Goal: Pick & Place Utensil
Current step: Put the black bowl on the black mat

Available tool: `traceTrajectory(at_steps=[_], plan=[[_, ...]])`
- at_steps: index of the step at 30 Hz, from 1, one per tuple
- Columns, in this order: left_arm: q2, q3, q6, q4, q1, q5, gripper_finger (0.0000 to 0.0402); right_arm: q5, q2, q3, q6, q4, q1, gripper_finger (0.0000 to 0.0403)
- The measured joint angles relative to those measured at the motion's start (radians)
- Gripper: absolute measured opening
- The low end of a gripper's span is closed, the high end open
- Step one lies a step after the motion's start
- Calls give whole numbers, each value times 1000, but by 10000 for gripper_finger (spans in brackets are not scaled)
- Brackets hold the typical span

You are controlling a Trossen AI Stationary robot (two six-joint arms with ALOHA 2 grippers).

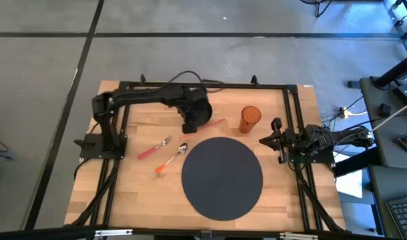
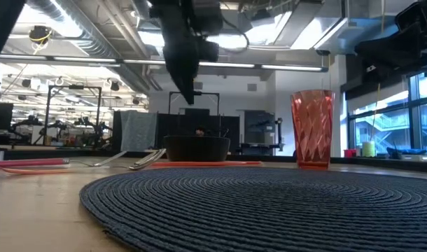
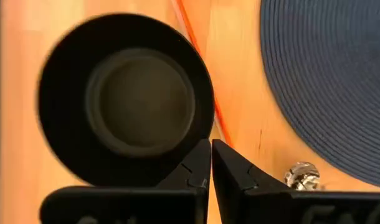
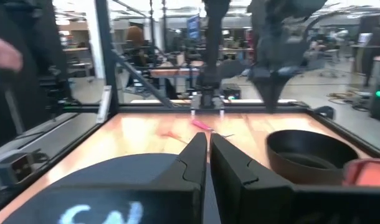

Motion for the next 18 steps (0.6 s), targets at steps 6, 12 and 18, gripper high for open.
traceTrajectory(at_steps=[6,12,18], plan=[[51,0,44,7,6,139,64,36,0,0,1,-2,0,22],[53,0,33,17,5,131,141,36,0,0,2,-18,0,22],[74,0,30,20,-32,43,208,36,0,0,7,-23,0,22]])
